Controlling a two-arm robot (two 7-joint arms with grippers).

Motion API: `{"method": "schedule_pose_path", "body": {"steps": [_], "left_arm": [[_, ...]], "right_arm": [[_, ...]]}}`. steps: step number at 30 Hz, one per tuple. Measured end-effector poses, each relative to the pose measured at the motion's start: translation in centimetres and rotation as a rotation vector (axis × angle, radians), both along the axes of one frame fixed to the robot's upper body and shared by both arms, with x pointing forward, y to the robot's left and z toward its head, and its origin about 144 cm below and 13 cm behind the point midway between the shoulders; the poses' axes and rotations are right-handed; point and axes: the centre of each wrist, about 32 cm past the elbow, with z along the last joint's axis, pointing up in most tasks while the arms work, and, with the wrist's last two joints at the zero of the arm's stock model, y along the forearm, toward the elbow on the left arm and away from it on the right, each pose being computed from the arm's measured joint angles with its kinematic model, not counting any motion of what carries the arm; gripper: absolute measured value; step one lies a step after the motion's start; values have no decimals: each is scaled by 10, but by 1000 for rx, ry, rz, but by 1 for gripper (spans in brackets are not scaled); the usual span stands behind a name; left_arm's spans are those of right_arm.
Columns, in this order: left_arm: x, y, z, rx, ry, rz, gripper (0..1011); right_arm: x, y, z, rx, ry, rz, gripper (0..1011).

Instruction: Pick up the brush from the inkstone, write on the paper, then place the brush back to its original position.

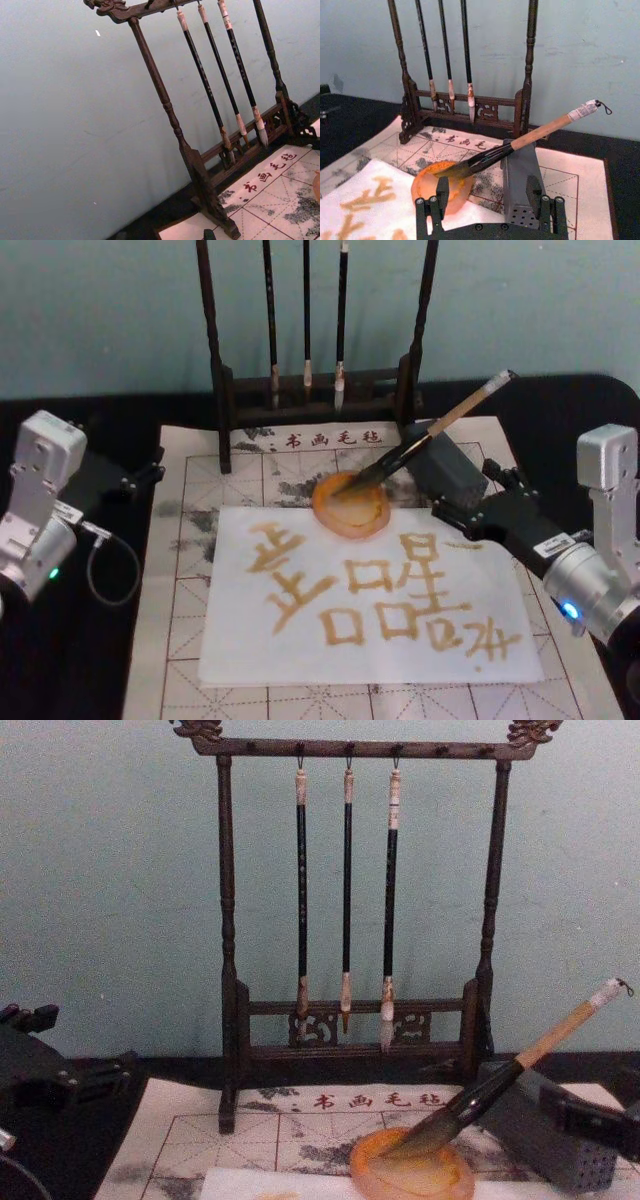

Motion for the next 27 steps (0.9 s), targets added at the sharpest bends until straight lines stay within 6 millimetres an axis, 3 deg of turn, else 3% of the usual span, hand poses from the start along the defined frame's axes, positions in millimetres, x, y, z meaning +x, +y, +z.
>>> {"method": "schedule_pose_path", "body": {"steps": [27], "left_arm": [[0, 0, 0, 0, 0, 0, 1001]], "right_arm": [[-11, 0, -12, -105, -20, 42, 1002]]}}
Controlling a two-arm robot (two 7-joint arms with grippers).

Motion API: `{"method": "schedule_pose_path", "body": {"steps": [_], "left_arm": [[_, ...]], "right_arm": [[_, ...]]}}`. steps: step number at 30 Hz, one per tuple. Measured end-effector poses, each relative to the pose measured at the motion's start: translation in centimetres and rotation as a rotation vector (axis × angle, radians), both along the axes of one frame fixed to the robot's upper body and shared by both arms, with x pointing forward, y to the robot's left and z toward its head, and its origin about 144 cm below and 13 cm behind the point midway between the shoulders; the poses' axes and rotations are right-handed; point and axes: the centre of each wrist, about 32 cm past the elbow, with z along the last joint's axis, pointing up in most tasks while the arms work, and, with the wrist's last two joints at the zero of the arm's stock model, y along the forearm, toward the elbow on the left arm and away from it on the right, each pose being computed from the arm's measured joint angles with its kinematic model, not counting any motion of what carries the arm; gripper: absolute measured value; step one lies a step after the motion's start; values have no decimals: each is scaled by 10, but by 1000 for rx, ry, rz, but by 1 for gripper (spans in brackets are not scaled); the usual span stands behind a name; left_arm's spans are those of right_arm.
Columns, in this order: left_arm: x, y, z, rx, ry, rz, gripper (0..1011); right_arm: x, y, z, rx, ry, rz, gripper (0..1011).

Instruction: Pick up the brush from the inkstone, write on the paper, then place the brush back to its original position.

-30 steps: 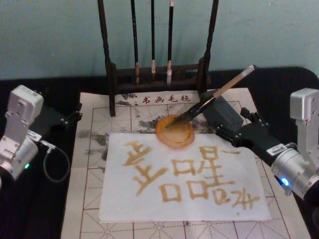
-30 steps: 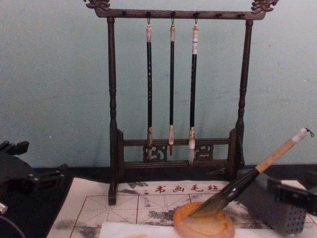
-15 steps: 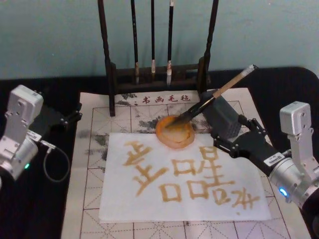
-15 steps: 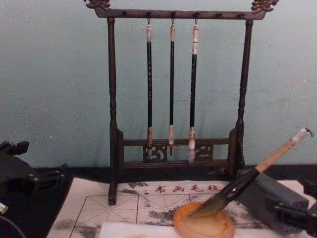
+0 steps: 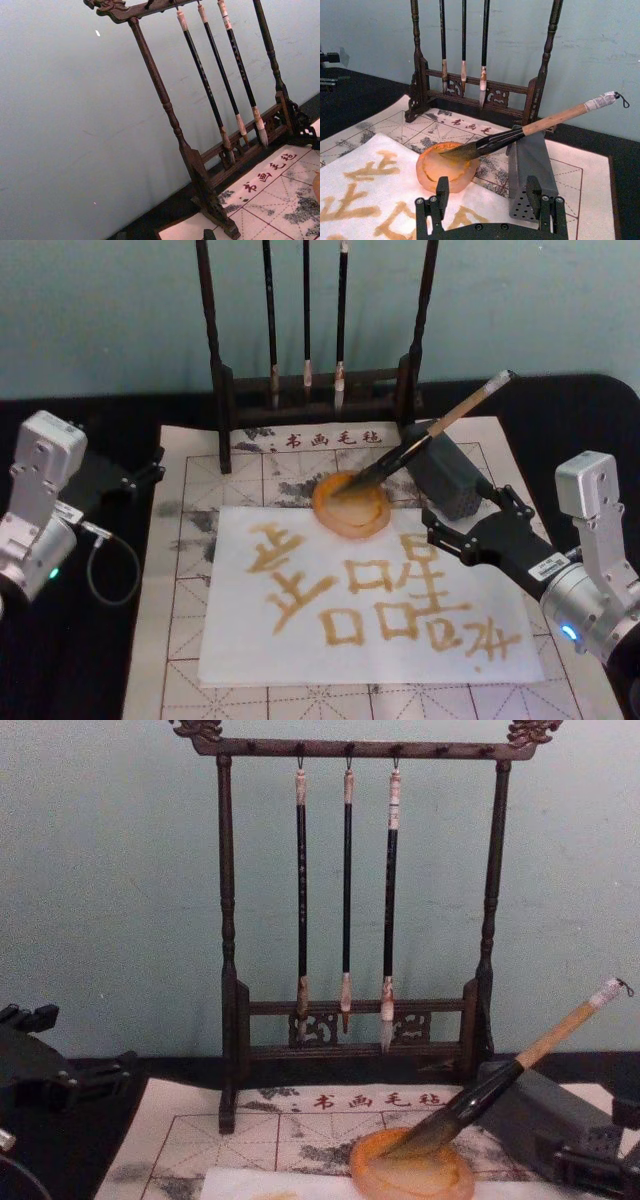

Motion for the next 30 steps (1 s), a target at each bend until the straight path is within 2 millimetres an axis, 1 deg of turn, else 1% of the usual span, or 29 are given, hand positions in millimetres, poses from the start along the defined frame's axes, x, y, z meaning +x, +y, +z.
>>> {"method": "schedule_pose_path", "body": {"steps": [30], "left_arm": [[0, 0, 0, 0, 0, 0, 1001]], "right_arm": [[0, 0, 1, 2, -3, -1, 1003]]}}
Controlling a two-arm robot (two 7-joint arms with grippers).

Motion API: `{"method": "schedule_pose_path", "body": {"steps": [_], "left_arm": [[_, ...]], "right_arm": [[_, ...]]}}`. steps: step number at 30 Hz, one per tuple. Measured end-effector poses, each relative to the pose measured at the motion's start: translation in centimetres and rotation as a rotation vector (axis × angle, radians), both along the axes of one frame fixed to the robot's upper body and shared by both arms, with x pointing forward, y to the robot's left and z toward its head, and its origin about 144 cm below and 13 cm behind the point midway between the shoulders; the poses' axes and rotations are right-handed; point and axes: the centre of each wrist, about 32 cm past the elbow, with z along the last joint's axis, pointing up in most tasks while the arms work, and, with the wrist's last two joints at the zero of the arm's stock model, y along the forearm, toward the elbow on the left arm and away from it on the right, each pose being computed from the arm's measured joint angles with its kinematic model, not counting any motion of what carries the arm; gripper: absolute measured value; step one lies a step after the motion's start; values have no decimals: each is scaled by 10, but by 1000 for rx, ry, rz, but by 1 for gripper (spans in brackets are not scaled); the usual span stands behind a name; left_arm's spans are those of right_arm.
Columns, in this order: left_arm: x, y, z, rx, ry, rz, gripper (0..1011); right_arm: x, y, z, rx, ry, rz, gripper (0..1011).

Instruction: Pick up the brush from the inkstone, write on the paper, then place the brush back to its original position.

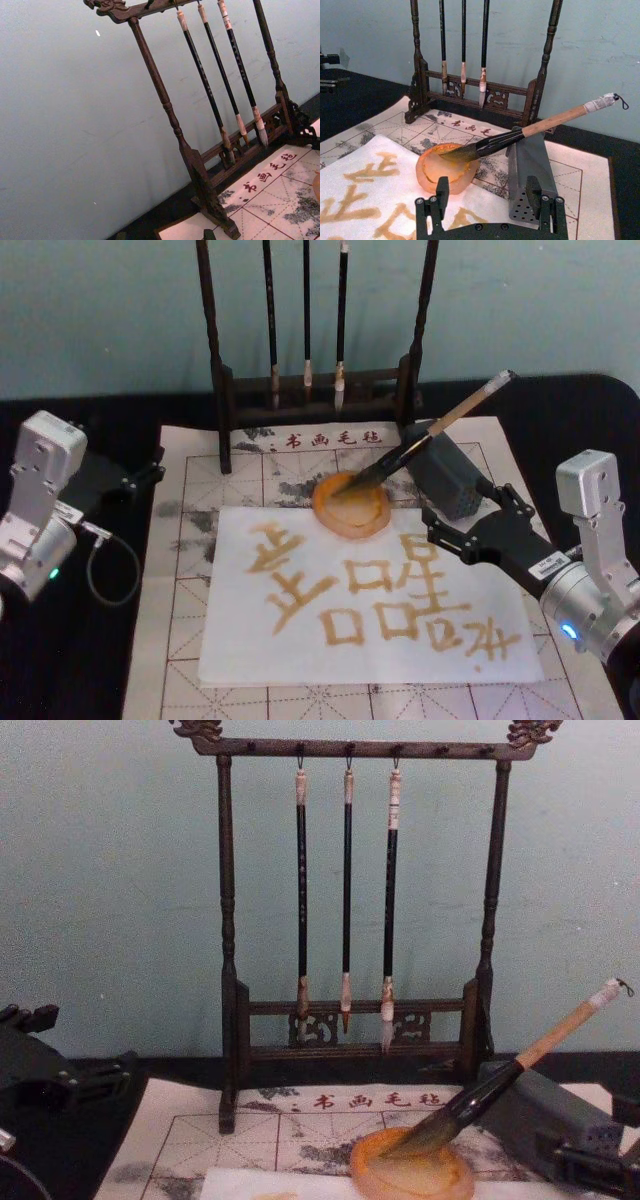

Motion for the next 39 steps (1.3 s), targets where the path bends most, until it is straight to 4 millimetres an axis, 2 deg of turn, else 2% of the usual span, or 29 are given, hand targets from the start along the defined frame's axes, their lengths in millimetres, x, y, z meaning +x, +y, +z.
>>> {"method": "schedule_pose_path", "body": {"steps": [39], "left_arm": [[0, 0, 0, 0, 0, 0, 1001]], "right_arm": [[0, 0, 0, 1, 0, 0, 1003]]}}
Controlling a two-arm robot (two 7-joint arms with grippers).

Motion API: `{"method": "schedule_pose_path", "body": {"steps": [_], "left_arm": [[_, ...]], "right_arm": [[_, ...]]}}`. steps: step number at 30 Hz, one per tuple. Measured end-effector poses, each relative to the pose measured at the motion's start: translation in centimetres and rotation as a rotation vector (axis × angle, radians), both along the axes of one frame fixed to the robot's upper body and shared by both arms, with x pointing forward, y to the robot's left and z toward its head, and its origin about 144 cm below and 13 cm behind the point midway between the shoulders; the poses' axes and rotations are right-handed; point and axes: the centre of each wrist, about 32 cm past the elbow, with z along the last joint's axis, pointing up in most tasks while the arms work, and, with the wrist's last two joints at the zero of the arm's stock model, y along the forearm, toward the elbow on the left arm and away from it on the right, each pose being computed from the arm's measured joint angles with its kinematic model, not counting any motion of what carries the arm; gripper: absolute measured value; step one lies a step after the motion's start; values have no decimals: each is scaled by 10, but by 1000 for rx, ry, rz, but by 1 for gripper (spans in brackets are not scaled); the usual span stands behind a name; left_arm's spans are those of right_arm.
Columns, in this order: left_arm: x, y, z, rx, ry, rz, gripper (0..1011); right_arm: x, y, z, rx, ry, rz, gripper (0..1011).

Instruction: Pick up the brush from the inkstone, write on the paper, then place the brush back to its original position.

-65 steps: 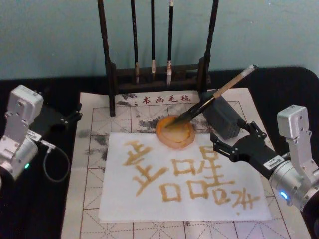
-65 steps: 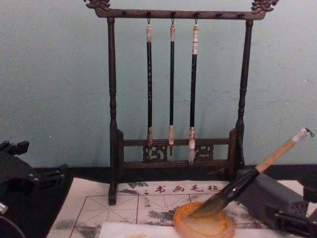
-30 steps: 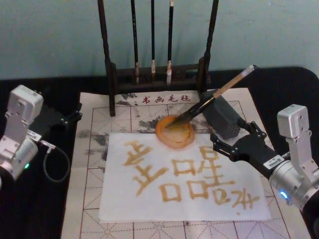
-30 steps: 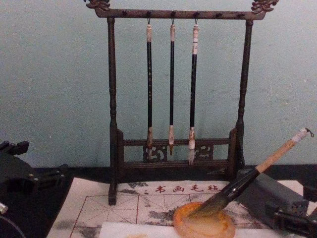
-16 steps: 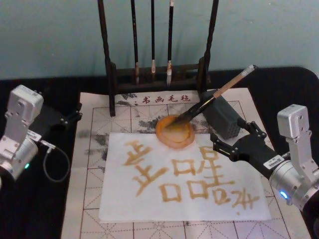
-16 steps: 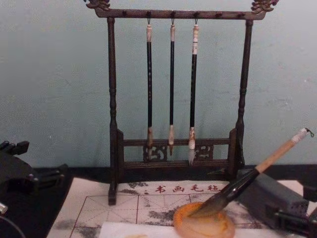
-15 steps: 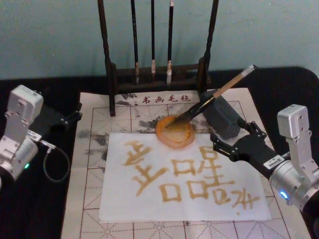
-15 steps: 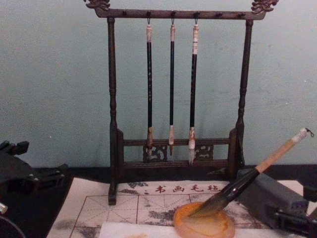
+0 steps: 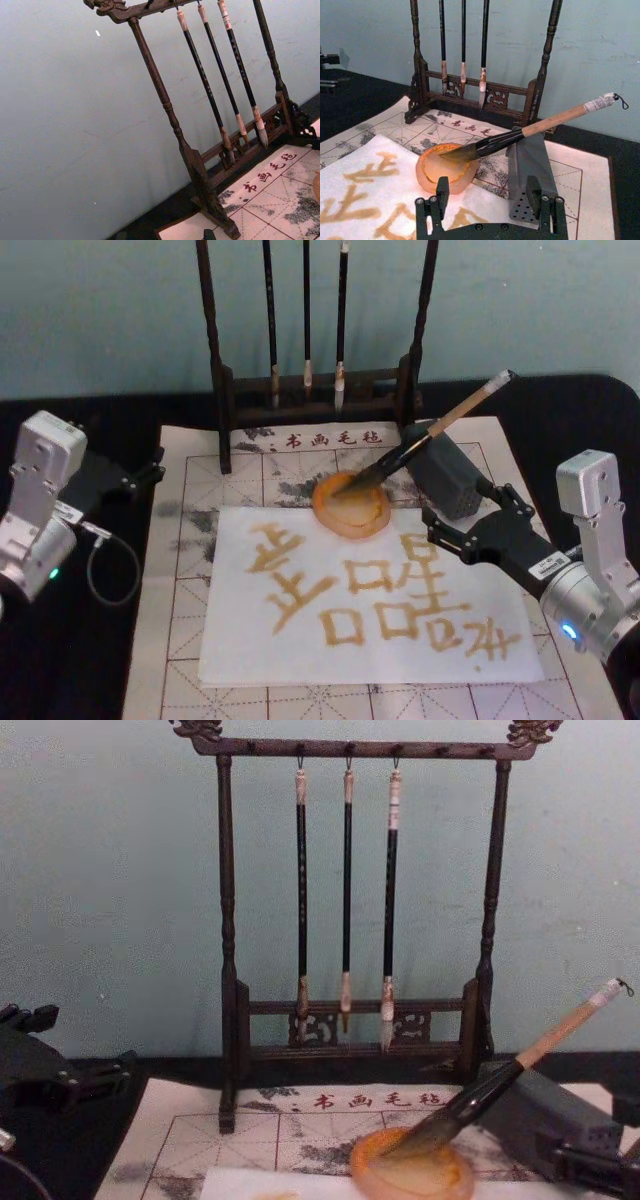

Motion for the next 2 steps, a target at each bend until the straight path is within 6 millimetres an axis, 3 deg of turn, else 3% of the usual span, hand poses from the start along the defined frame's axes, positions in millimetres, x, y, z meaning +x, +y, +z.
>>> {"method": "schedule_pose_path", "body": {"steps": [2], "left_arm": [[0, 0, 0, 0, 0, 0, 1001]], "right_arm": [[0, 0, 0, 0, 0, 0, 1003]]}}
